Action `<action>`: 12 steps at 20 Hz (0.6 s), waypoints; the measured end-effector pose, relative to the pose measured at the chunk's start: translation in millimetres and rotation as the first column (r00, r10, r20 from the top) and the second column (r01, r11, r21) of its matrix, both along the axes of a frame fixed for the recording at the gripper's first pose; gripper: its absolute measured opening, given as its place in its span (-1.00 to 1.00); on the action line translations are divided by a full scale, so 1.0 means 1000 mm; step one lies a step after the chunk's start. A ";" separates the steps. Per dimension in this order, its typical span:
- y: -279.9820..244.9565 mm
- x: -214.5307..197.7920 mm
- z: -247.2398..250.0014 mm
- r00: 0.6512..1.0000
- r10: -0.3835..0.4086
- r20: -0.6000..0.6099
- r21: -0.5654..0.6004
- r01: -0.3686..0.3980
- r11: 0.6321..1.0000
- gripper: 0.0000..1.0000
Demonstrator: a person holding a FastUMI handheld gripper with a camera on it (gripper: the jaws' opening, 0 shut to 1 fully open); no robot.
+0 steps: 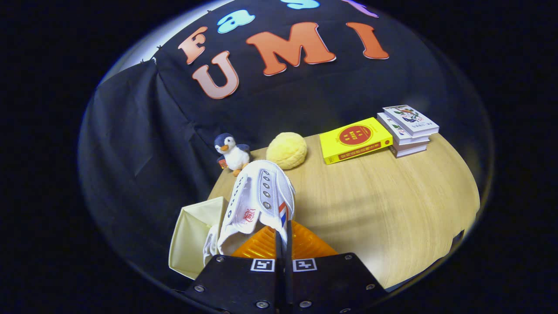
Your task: Open the storage box then place both shoes into the box .Put the left shoe in first, then the right shoe, with the right side of both shoes facing outward in a uniform manner.
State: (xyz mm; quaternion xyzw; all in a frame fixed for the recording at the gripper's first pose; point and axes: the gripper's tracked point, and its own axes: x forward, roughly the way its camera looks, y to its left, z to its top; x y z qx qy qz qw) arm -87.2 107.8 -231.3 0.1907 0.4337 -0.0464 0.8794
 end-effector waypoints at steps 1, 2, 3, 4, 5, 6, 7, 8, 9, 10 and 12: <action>0.020 0.005 0.003 1.000 0.018 0.001 0.014 -0.018 1.000 -0.99; 0.040 0.009 0.002 0.999 0.038 -0.003 0.024 -0.038 0.999 -0.99; 0.059 0.013 0.002 0.998 0.057 -0.005 0.037 -0.057 0.998 -0.99; 0.077 0.015 -0.001 0.997 0.079 -0.012 0.044 -0.078 0.996 -0.99; 0.095 0.015 -0.003 0.995 0.103 -0.020 0.050 -0.102 0.994 -0.99; 0.112 0.014 -0.008 0.991 0.127 -0.032 0.051 -0.125 0.991 -0.99; 0.125 0.013 -0.014 0.988 0.147 -0.046 0.051 -0.144 0.988 -0.99; 0.137 0.010 -0.020 0.984 0.165 -0.064 0.049 -0.162 0.986 -0.99; 0.147 0.007 -0.026 0.981 0.178 -0.081 0.044 -0.175 0.984 -0.98; 0.156 0.005 -0.034 0.976 0.192 -0.100 0.041 -0.189 0.981 -0.98; 0.172 -0.005 -0.051 0.964 0.217 -0.152 0.056 -0.211 0.976 -0.98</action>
